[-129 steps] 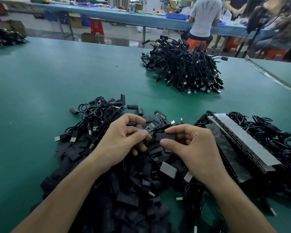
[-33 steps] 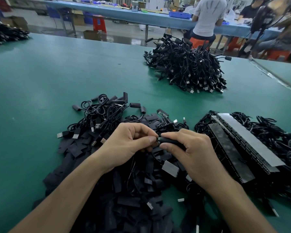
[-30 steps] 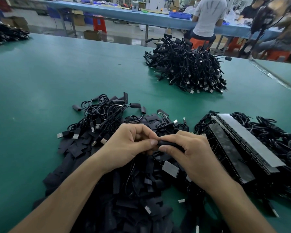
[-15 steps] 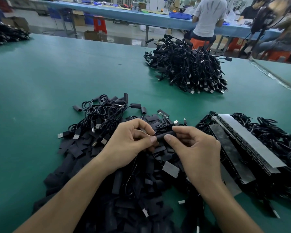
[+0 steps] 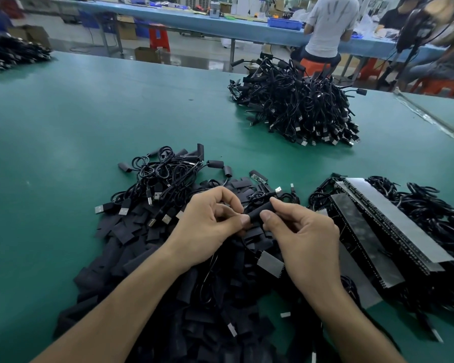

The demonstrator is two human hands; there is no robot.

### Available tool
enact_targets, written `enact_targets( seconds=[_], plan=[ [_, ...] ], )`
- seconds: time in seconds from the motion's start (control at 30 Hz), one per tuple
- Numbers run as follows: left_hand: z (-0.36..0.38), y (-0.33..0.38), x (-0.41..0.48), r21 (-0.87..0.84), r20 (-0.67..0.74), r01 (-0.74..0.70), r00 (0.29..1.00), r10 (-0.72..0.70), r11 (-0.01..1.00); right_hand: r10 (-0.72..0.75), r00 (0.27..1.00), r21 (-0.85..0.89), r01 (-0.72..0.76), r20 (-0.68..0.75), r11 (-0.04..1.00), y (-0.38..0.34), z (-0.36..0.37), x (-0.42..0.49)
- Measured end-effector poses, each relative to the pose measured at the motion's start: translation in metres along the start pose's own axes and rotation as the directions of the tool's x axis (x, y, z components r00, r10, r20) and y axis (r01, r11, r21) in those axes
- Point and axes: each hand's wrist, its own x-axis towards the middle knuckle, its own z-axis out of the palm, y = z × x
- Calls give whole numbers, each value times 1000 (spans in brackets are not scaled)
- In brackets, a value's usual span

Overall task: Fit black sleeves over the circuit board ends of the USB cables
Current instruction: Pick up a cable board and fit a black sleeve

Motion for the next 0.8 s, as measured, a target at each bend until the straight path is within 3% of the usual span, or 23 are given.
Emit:
enact_targets(
  seconds=[0.13,0.27,0.37,0.5,0.57,0.67,0.73,0.8],
  plan=[
    [1,-1,-1,10,26,-12,1000,12,1000,23,999,8,-23,37,1000,3,0,2],
    [-1,2,0,-46,26,-7,1000,8,999,62,995,160,-73,78,984,1,-5,8],
    [0,8,0,27,12,-59,998,59,998,119,990,377,-141,81,915,-8,-12,11],
    [-3,16,-1,266,54,-111,993,100,957,195,978,610,-201,76,767,-22,-22,16],
    [-5,21,-2,207,98,-108,991,89,972,202,978,638,-192,59,746,-27,-27,19],
    [-12,29,0,7,73,-68,995,67,998,181,980,530,-195,80,825,-31,-32,19],
    [-23,29,4,36,-119,-77,990,80,996,146,982,305,-177,122,936,-31,-37,20],
    [-40,25,10,136,-368,-54,924,101,989,86,975,-52,-77,207,996,-28,-44,22]
  ],
)
